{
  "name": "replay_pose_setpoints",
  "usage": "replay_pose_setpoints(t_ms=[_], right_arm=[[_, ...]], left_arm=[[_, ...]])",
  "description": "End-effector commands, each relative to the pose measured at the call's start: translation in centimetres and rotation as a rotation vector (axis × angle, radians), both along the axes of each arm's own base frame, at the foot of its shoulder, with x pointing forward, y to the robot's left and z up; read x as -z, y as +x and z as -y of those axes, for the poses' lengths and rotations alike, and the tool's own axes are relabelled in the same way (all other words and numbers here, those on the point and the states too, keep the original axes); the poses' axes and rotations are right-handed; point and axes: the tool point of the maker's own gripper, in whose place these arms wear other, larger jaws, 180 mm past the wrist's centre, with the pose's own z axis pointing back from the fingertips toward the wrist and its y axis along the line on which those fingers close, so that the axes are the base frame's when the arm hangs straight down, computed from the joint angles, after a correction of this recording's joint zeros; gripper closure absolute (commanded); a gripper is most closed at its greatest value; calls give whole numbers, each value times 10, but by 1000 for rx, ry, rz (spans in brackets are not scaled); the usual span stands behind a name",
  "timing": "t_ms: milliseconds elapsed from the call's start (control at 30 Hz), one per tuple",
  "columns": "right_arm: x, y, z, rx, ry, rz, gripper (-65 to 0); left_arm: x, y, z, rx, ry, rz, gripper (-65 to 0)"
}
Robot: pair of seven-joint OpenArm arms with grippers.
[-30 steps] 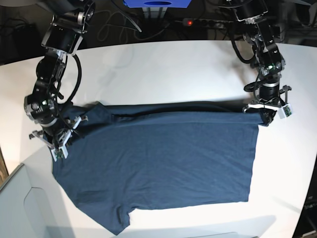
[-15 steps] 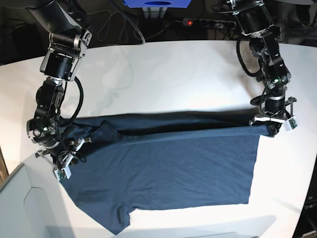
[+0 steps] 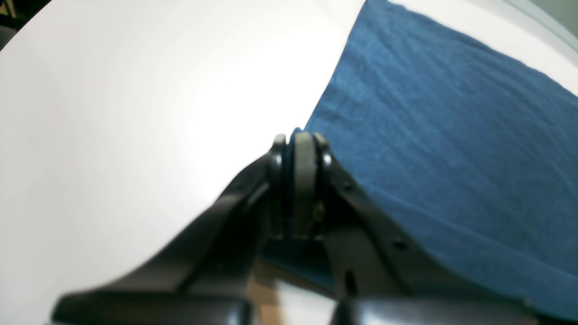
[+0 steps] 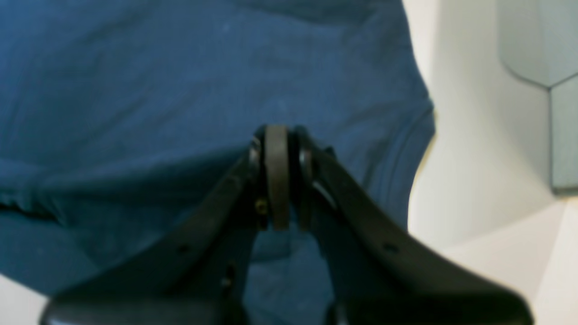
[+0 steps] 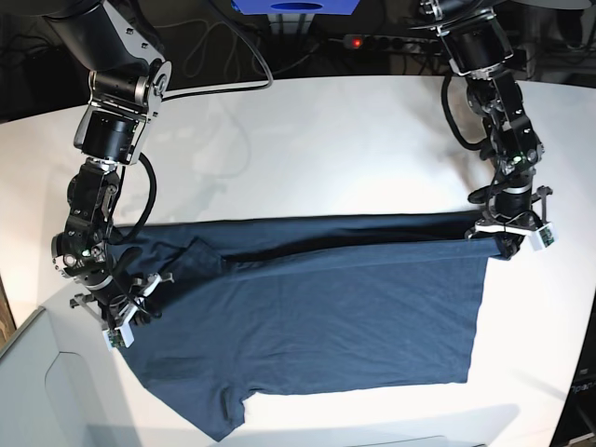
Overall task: Fold the T-shirt properly
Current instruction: 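Lift the held corners and pull them toward the hem, then lower the held edge onto the shirt body and release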
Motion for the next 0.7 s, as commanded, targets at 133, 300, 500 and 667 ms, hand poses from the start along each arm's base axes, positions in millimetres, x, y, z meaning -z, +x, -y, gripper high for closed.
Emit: replay_pose_setpoints(t_ms=[133, 300, 500, 667], right_arm=[[-33, 16, 2, -2, 12, 109, -1], [-28, 15, -1, -4, 18, 96, -1], [-20, 13, 2, 2, 25, 75, -1], [-21, 11, 15, 29, 21, 78, -1]], left_arm=[[-22, 9, -6, -2, 32, 62, 0], [-24, 12, -6, -2, 30, 70, 0], [-37, 23, -4, -1, 27, 107, 0], [-28, 33, -8, -13, 0, 91, 0]])
